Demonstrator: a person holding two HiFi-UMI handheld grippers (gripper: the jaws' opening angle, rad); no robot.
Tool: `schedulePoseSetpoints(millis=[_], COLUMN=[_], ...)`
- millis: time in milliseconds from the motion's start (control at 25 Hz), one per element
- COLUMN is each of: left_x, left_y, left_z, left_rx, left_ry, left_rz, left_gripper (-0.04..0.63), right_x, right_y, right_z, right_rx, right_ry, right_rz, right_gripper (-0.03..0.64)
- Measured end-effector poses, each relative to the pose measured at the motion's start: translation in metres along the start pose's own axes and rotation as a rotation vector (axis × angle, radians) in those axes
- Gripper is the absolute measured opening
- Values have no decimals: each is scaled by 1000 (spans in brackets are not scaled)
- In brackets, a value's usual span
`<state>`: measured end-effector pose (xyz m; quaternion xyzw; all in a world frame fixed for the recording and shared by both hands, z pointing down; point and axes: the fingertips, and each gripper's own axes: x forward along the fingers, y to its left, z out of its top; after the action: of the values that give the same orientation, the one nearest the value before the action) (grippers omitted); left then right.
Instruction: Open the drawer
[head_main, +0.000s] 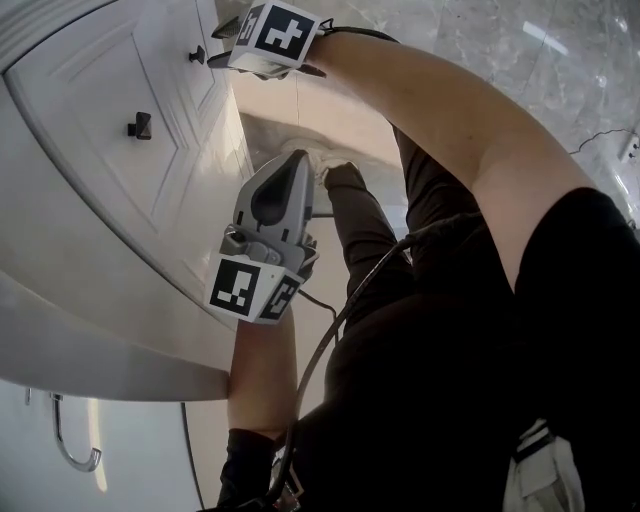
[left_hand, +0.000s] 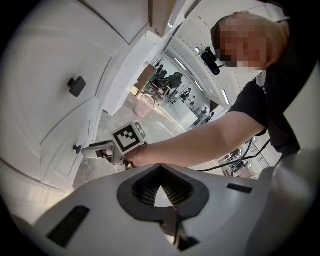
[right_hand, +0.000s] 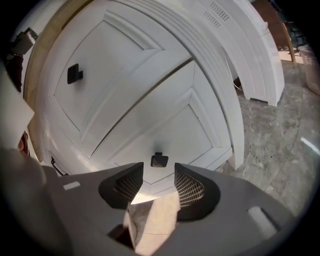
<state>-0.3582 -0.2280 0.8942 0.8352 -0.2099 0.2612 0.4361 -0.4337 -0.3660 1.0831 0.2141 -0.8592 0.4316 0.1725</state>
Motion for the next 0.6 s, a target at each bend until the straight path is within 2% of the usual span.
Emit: schedulePoseSetpoints(millis=[240,360,600], left_x=[4,5,0], left_y=[2,8,28], left_z=[-6,-13,-8], left_rx=[21,38,35], left_ry=[1,19,-2], left_rz=[-7,13,63], left_gripper=[-9,-9,-9], right_x=[17,21,29], right_y=[-2,-2,-2], right_z=[-3,-2,-1], right_rx=[-7,-12,-21], right_ry=[19,23,31], right_rz=[12,10,6], right_gripper=[176,176,175])
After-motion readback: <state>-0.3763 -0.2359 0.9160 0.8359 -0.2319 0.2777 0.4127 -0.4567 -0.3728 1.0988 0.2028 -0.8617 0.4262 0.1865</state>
